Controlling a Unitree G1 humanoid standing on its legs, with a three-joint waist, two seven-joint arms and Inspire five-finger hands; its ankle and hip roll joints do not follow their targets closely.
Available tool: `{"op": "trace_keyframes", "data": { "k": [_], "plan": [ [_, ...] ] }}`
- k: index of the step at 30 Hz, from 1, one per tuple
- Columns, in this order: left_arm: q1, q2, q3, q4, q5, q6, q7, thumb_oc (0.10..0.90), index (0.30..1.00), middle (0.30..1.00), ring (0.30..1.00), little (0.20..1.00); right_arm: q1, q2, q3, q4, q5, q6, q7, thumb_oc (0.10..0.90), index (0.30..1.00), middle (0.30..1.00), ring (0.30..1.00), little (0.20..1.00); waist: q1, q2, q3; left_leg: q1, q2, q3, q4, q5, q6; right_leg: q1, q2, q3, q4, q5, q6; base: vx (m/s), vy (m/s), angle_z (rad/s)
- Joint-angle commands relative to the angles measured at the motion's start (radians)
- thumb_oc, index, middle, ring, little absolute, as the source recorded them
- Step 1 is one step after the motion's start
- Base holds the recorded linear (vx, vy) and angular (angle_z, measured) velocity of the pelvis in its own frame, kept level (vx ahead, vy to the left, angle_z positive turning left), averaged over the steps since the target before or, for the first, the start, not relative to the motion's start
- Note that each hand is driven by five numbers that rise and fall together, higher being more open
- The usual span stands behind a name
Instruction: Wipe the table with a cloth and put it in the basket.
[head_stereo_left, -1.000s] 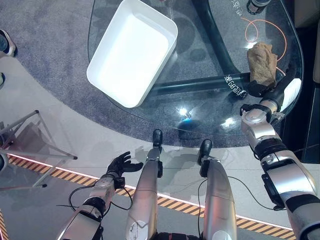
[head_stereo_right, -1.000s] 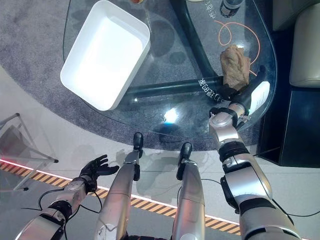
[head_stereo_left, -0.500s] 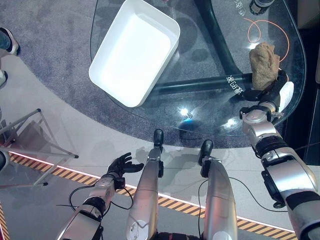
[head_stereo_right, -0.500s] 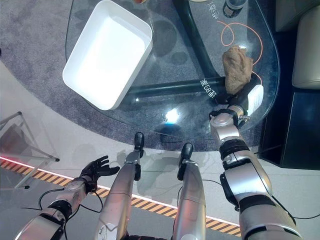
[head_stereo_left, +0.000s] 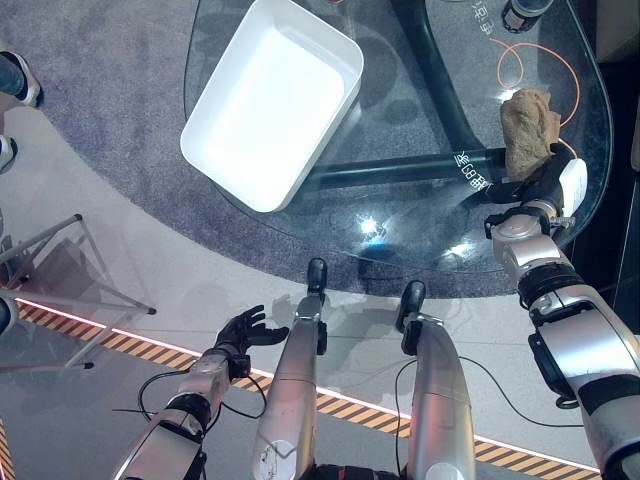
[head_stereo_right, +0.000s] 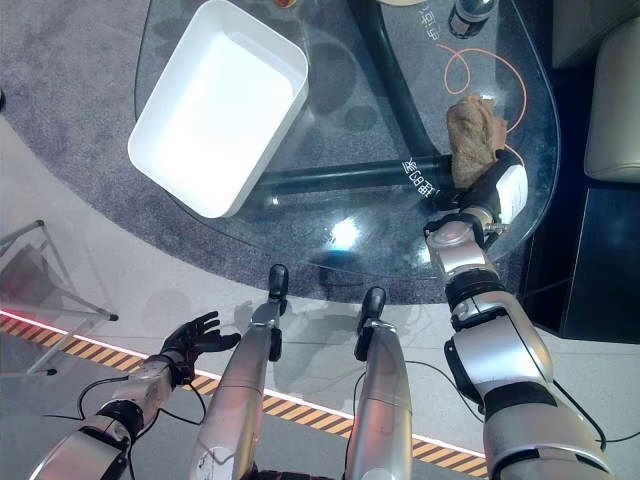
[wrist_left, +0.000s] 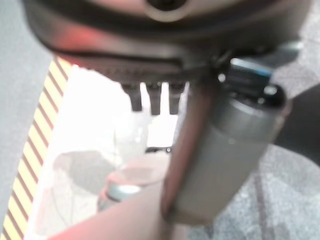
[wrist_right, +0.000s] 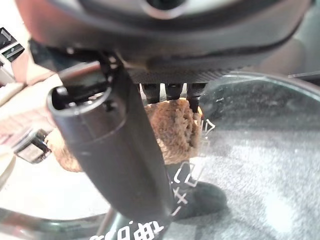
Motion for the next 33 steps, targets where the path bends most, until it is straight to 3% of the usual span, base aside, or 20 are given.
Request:
{"op": "trace_keyframes", "data": {
  "k": [1, 2, 4, 5, 6, 8, 9, 10, 12, 13, 17, 18, 20, 21, 25, 33],
  "plan": [
    [0.015, 0.027, -0.023, 0.023, -0.010, 0.000, -0.002, 0.800, 0.900, 0.900, 0.900, 0.900, -0.096, -0.103, 0.056, 0.003, -0.052, -0.001, 0.000, 0.100, 0.300, 0.300, 0.300, 0.200, 0.018, 0.020, -0.021, 0.002, -0.063, 0.037, 0.135, -0.100, 0.074, 0.033, 0.029, -0.055, -0.114, 0.115, 0.010, 0.07, -0.006, 0.03],
    [0.021, 0.026, -0.026, 0.024, -0.010, 0.000, -0.002, 0.800, 0.900, 0.900, 0.900, 0.900, -0.091, -0.102, 0.057, 0.006, -0.051, 0.001, 0.001, 0.100, 0.300, 0.300, 0.300, 0.200, 0.019, 0.021, -0.021, 0.021, -0.064, 0.034, 0.144, -0.132, 0.070, 0.048, 0.030, -0.048, -0.100, 0.085, 0.019, 0.00, 0.000, 0.04],
    [0.018, 0.025, -0.025, 0.023, -0.008, -0.001, 0.001, 0.800, 0.900, 0.900, 0.900, 0.900, -0.100, -0.106, 0.056, 0.015, -0.051, 0.009, 0.006, 0.100, 0.300, 0.300, 0.300, 0.200, 0.020, 0.021, -0.021, 0.003, -0.064, 0.036, 0.134, -0.100, 0.075, 0.033, 0.029, -0.056, -0.114, 0.116, 0.010, 0.00, -0.001, 0.05],
    [0.024, 0.024, -0.027, 0.023, -0.008, 0.000, -0.001, 0.800, 0.900, 0.900, 0.900, 0.900, -0.095, -0.107, 0.057, 0.019, -0.052, 0.009, 0.008, 0.100, 0.300, 0.300, 0.300, 0.200, 0.020, 0.021, -0.021, 0.021, -0.064, 0.033, 0.144, -0.132, 0.071, 0.047, 0.030, -0.048, -0.099, 0.085, 0.019, 0.00, 0.001, 0.05],
    [0.018, 0.026, -0.026, 0.023, -0.010, 0.000, 0.000, 0.800, 0.900, 0.900, 0.900, 0.900, -0.102, -0.110, 0.056, 0.025, -0.054, 0.009, 0.010, 0.100, 0.300, 0.300, 0.300, 0.200, 0.020, 0.021, -0.021, 0.000, -0.065, 0.036, 0.136, -0.100, 0.076, 0.030, 0.028, -0.055, -0.111, 0.116, 0.010, 0.00, 0.001, 0.03],
    [0.018, 0.027, -0.025, 0.021, -0.009, 0.002, -0.001, 0.800, 0.900, 0.900, 0.900, 0.900, -0.101, -0.110, 0.054, 0.028, -0.056, 0.012, 0.012, 0.100, 0.300, 0.300, 0.300, 0.200, 0.021, 0.021, -0.021, 0.000, -0.065, 0.035, 0.136, -0.100, 0.076, 0.031, 0.029, -0.056, -0.112, 0.117, 0.011, 0.00, -0.002, 0.01],
    [0.024, 0.027, -0.028, 0.021, -0.010, 0.002, -0.002, 0.800, 0.900, 0.900, 0.900, 0.900, -0.095, -0.108, 0.056, 0.031, -0.053, 0.013, 0.012, 0.100, 0.300, 0.300, 0.300, 0.200, 0.022, 0.022, -0.021, 0.019, -0.065, 0.033, 0.145, -0.131, 0.073, 0.047, 0.030, -0.048, -0.098, 0.087, 0.020, 0.00, 0.000, 0.00],
    [0.019, 0.029, -0.024, 0.021, -0.010, 0.001, -0.004, 0.800, 0.900, 0.900, 0.900, 0.900, -0.101, -0.110, 0.056, 0.030, -0.051, 0.014, 0.011, 0.100, 0.300, 0.300, 0.300, 0.200, 0.021, 0.022, -0.021, 0.001, -0.065, 0.036, 0.135, -0.099, 0.077, 0.032, 0.029, -0.056, -0.114, 0.117, 0.011, 0.00, 0.000, 0.00],
    [0.023, 0.030, -0.024, 0.022, -0.008, 0.005, -0.007, 0.800, 0.900, 0.900, 0.900, 0.900, -0.094, -0.108, 0.057, 0.029, -0.050, 0.017, 0.012, 0.100, 0.300, 0.300, 0.300, 0.200, 0.021, 0.022, -0.021, 0.021, -0.065, 0.033, 0.144, -0.131, 0.072, 0.048, 0.030, -0.048, -0.100, 0.088, 0.021, 0.00, 0.000, 0.00],
    [0.016, 0.032, -0.021, 0.020, -0.009, 0.005, -0.008, 0.800, 0.900, 0.900, 0.900, 0.900, -0.099, -0.111, 0.054, 0.029, -0.050, 0.014, 0.015, 0.100, 0.300, 0.300, 0.300, 0.200, 0.020, 0.021, -0.021, 0.001, -0.064, 0.036, 0.135, -0.100, 0.076, 0.032, 0.029, -0.056, -0.114, 0.118, 0.013, 0.00, 0.000, 0.00],
    [0.012, 0.029, -0.024, 0.021, -0.009, 0.003, -0.008, 0.800, 0.900, 0.900, 0.900, 0.900, -0.101, -0.110, 0.051, 0.038, -0.050, 0.004, 0.022, 0.100, 0.300, 0.300, 0.300, 0.200, 0.020, 0.021, -0.021, -0.002, -0.064, 0.036, 0.135, -0.100, 0.077, 0.029, 0.029, -0.056, -0.115, 0.119, 0.013, 0.00, -0.002, 0.00],
    [0.018, 0.028, -0.026, 0.022, -0.009, 0.004, -0.008, 0.800, 0.900, 0.900, 0.900, 0.900, -0.095, -0.109, 0.052, 0.039, -0.050, 0.004, 0.022, 0.100, 0.300, 0.300, 0.300, 0.200, 0.021, 0.021, -0.021, 0.017, -0.064, 0.033, 0.145, -0.132, 0.073, 0.044, 0.030, -0.049, -0.100, 0.089, 0.022, 0.00, 0.000, 0.00],
    [0.012, 0.029, -0.025, 0.021, -0.010, 0.004, -0.006, 0.800, 0.900, 0.900, 0.900, 0.900, -0.100, -0.110, 0.051, 0.037, -0.049, 0.001, 0.023, 0.100, 0.300, 0.300, 0.300, 0.200, 0.019, 0.021, -0.021, -0.001, -0.064, 0.036, 0.133, -0.099, 0.077, 0.029, 0.030, -0.056, -0.116, 0.120, 0.013, 0.00, 0.000, 0.00],
    [0.019, 0.026, -0.028, 0.016, -0.012, 0.004, -0.003, 0.800, 0.900, 0.900, 0.900, 0.900, -0.092, -0.109, 0.055, 0.029, -0.046, 0.001, 0.022, 0.100, 0.300, 0.300, 0.300, 0.200, 0.020, 0.021, -0.021, 0.016, -0.064, 0.033, 0.146, -0.132, 0.073, 0.042, 0.030, -0.049, -0.099, 0.090, 0.022, 0.07, -0.011, 0.00],
    [0.017, 0.028, -0.023, 0.009, -0.033, -0.004, 0.000, 0.800, 0.900, 0.900, 0.900, 0.900, -0.098, -0.112, 0.055, 0.016, -0.040, -0.009, 0.022, 0.100, 0.300, 0.300, 0.300, 0.200, 0.019, 0.021, -0.021, -0.001, -0.066, 0.036, 0.131, -0.098, 0.076, 0.028, 0.030, -0.057, -0.117, 0.121, 0.013, -0.04, 0.004, 0.00],
    [0.016, 0.033, 0.063, -0.028, -0.229, -0.050, 0.093, 0.800, 0.900, 0.900, 0.900, 0.900, -0.073, -0.091, 0.039, -0.082, -0.017, -0.085, -0.025, 0.100, 0.300, 0.300, 0.300, 0.200, 0.016, 0.018, -0.021, 0.003, -0.066, 0.036, 0.126, -0.097, 0.071, 0.031, 0.031, -0.056, -0.115, 0.114, 0.014, 0.00, 0.000, 0.00]
  ]
}}
